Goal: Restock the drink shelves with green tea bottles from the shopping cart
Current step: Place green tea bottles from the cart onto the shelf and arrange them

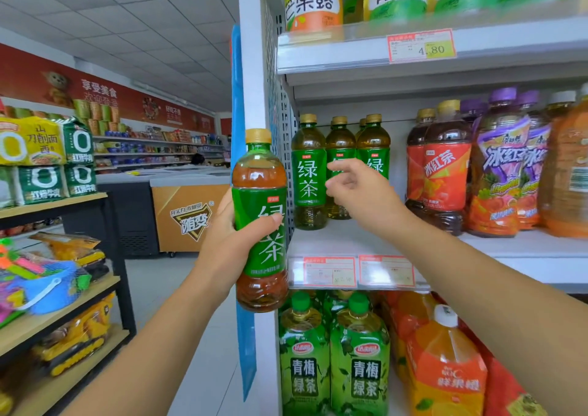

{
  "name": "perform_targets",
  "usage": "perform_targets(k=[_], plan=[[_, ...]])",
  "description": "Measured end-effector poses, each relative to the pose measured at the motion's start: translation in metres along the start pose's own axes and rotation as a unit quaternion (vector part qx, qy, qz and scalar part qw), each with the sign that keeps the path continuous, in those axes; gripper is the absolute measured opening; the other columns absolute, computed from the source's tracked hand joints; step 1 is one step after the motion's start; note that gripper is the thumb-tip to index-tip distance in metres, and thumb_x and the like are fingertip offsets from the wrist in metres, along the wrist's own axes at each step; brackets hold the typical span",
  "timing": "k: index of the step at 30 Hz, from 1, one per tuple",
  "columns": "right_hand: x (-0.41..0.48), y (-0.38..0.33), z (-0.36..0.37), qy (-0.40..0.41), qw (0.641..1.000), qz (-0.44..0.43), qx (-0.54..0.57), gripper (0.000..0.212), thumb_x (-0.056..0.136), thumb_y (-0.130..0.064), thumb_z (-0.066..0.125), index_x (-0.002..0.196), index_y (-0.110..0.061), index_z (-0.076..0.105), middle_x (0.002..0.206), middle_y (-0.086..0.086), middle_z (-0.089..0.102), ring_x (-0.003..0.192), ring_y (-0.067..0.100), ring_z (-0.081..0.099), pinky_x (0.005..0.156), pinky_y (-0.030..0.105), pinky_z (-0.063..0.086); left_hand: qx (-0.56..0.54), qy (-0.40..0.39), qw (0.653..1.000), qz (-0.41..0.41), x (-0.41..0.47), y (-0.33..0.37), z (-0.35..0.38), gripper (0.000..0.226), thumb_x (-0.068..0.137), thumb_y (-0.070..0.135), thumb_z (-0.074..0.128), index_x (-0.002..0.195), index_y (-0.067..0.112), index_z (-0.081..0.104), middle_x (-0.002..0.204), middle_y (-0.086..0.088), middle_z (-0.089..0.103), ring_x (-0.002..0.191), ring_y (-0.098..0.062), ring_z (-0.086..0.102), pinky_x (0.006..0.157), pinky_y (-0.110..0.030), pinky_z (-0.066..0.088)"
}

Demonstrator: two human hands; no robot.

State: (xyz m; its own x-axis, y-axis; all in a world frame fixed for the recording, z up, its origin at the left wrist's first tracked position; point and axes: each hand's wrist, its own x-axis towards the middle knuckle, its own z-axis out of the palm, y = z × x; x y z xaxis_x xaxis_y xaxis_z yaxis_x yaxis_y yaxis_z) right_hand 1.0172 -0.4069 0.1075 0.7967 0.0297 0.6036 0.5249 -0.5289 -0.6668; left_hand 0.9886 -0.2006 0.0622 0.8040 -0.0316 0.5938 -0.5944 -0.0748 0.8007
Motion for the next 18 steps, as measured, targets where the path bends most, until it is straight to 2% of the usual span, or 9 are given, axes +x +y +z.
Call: perform_targets(k=[2, 4, 6, 9, 12, 13, 15, 17, 18], plan=[[-0.035, -0.005, -0.004, -0.058, 0.996, -0.017, 0.069, 0.035, 0.091, -0.015, 0.058, 0.12, -0.033, 0.051, 0.108, -0.007, 0.065, 0.104, 0.01, 0.063, 0.093, 0.033, 0.051, 0.023, 0.014, 0.999, 0.038, -0.005, 0.005, 0.01, 0.043, 0.058, 0.055, 0.072, 0.098, 0.063, 0.058, 0.128, 0.002, 0.061, 0.122, -0.025, 0.056, 0.1, -0.051, 0.046], [-0.064, -0.011, -0.007, -0.129, 0.982, -0.028, 0.138, 0.044, 0.087, -0.005, 0.062, 0.113, -0.039, 0.051, 0.11, -0.014, 0.065, 0.103, 0.002, 0.063, 0.09, 0.025, 0.052, 0.025, 0.003, 0.997, 0.07, -0.01, 0.013, 0.025, 0.042, 0.06, 0.057, 0.07, 0.098, 0.067, 0.055, 0.135, 0.0, 0.052, 0.13, -0.03, 0.047, 0.106, -0.056, 0.04], [-0.081, -0.015, -0.013, -0.158, 0.973, -0.038, 0.162, 0.054, 0.083, -0.002, 0.065, 0.114, -0.044, 0.051, 0.11, -0.02, 0.065, 0.103, -0.005, 0.062, 0.085, 0.019, 0.052, 0.016, -0.027, 0.996, 0.08, -0.01, 0.022, 0.041, 0.044, 0.059, 0.058, 0.071, 0.099, 0.066, 0.054, 0.137, 0.001, 0.049, 0.132, -0.028, 0.045, 0.107, -0.055, 0.039], [-0.09, -0.025, -0.027, -0.165, 0.973, -0.055, 0.154, 0.057, 0.08, -0.009, 0.073, 0.124, -0.038, 0.051, 0.114, -0.02, 0.066, 0.106, -0.002, 0.062, 0.088, 0.021, 0.052, 0.012, -0.079, 0.992, 0.095, -0.007, 0.038, 0.059, 0.041, 0.063, 0.059, 0.069, 0.101, 0.066, 0.055, 0.136, 0.001, 0.049, 0.131, -0.027, 0.046, 0.107, -0.054, 0.038], [-0.082, -0.024, -0.037, -0.107, 0.979, -0.06, 0.161, 0.058, 0.074, -0.011, 0.078, 0.124, -0.028, 0.054, 0.114, -0.008, 0.069, 0.103, 0.008, 0.066, 0.089, 0.03, 0.053, 0.087, -0.103, 0.981, 0.14, 0.005, 0.047, 0.064, 0.046, 0.068, 0.067, 0.059, 0.113, 0.064, 0.051, 0.134, 0.008, 0.046, 0.134, -0.017, 0.04, 0.112, -0.046, 0.034], [-0.075, -0.022, -0.04, -0.088, 0.982, -0.057, 0.159, 0.059, 0.073, -0.01, 0.079, 0.123, -0.026, 0.054, 0.114, -0.005, 0.069, 0.102, 0.012, 0.067, 0.09, 0.034, 0.054, 0.127, -0.089, 0.973, 0.169, 0.011, 0.047, 0.06, 0.055, 0.071, 0.069, 0.054, 0.124, 0.055, 0.049, 0.139, 0.01, 0.043, 0.137, -0.012, 0.035, 0.115, -0.039, 0.029], [-0.058, -0.013, -0.046, -0.058, 0.988, -0.057, 0.129, 0.064, 0.071, -0.009, 0.081, 0.125, -0.027, 0.053, 0.115, -0.004, 0.068, 0.104, 0.014, 0.067, 0.093, 0.042, 0.053, 0.218, 0.011, 0.948, 0.232, 0.022, 0.041, 0.045, 0.069, 0.077, 0.066, 0.048, 0.138, 0.032, 0.046, 0.145, 0.009, 0.037, 0.138, -0.004, 0.028, 0.114, -0.022, 0.02], [-0.041, -0.004, -0.052, -0.037, 0.993, -0.055, 0.093, 0.069, 0.069, -0.012, 0.083, 0.128, -0.028, 0.05, 0.119, -0.006, 0.066, 0.107, 0.012, 0.065, 0.096, 0.043, 0.051, 0.278, 0.127, 0.915, 0.262, 0.03, 0.02, 0.028, 0.069, 0.086, 0.058, 0.048, 0.142, 0.019, 0.041, 0.145, 0.0, 0.036, 0.136, -0.008, 0.028, 0.113, -0.017, 0.017], [-0.032, 0.001, -0.054, -0.03, 0.995, -0.051, 0.08, 0.069, 0.07, -0.012, 0.082, 0.128, -0.027, 0.05, 0.12, -0.006, 0.065, 0.107, 0.011, 0.064, 0.097, 0.042, 0.051, 0.298, 0.154, 0.906, 0.257, 0.033, 0.007, 0.022, 0.069, 0.089, 0.054, 0.048, 0.145, 0.014, 0.037, 0.146, -0.005, 0.035, 0.137, -0.012, 0.027, 0.114, -0.015, 0.014]])
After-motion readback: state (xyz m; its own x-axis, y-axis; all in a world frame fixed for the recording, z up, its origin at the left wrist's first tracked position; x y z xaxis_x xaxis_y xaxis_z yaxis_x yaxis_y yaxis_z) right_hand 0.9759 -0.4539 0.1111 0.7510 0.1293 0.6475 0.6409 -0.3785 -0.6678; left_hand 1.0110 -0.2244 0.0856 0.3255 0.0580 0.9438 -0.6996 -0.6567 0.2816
